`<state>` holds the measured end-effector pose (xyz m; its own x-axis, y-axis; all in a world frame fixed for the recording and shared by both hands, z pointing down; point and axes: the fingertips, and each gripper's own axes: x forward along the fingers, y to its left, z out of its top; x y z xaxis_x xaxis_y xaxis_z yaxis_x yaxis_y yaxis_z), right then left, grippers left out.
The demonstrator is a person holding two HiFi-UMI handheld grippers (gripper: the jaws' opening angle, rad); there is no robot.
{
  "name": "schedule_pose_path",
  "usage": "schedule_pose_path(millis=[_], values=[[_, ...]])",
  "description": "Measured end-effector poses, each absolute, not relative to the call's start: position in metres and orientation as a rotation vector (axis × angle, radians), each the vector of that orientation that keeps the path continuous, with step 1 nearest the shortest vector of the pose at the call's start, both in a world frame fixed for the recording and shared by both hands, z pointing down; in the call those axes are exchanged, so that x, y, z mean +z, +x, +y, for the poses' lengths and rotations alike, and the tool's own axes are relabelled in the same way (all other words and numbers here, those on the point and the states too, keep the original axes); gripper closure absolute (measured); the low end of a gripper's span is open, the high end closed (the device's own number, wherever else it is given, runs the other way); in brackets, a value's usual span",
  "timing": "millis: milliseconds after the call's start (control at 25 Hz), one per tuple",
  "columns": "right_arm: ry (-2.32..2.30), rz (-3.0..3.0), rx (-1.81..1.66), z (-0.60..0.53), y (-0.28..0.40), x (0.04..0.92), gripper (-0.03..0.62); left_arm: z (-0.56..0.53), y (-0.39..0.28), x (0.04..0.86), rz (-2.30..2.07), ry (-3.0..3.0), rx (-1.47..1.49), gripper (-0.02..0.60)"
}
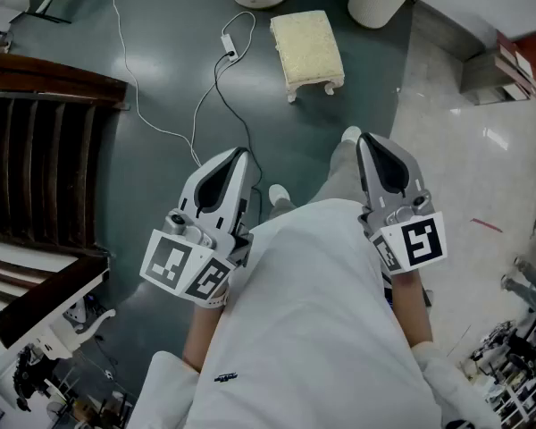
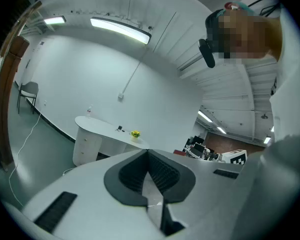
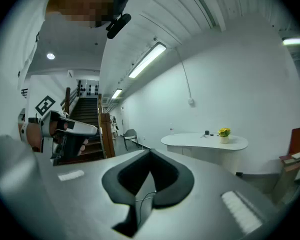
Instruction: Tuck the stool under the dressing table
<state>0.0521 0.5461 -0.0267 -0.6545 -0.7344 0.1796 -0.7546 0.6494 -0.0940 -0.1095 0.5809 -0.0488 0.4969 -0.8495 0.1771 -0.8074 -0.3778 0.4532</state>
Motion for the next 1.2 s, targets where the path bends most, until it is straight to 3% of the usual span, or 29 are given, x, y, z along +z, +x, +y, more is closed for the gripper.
schedule_pose_path(millis=[520,680,920,1200], values=[[1.216,-2.764,0.243,0.584,0.042,-0.041,0.585,0.621,-0.130,-0.065,-1.459,2.243,-0.141,0.572],[1.024,-2.823,0.261,0.597,0.020,-0.046,0.585,0.621,-0.143,-0.063,-1.534,2.250,-0.078,0.572],[0.963,-2.780,0.103,0.580,0.035,-0.058,0.585,0.599,-0.131,-0.081,-1.547,2.265,-0.209,0.574],[0.984,-2.830,0.098,0.568,0.055,-0.066,0.585,0.582,-0.092,-0.089,-1.566,2.316,-0.146,0.574]])
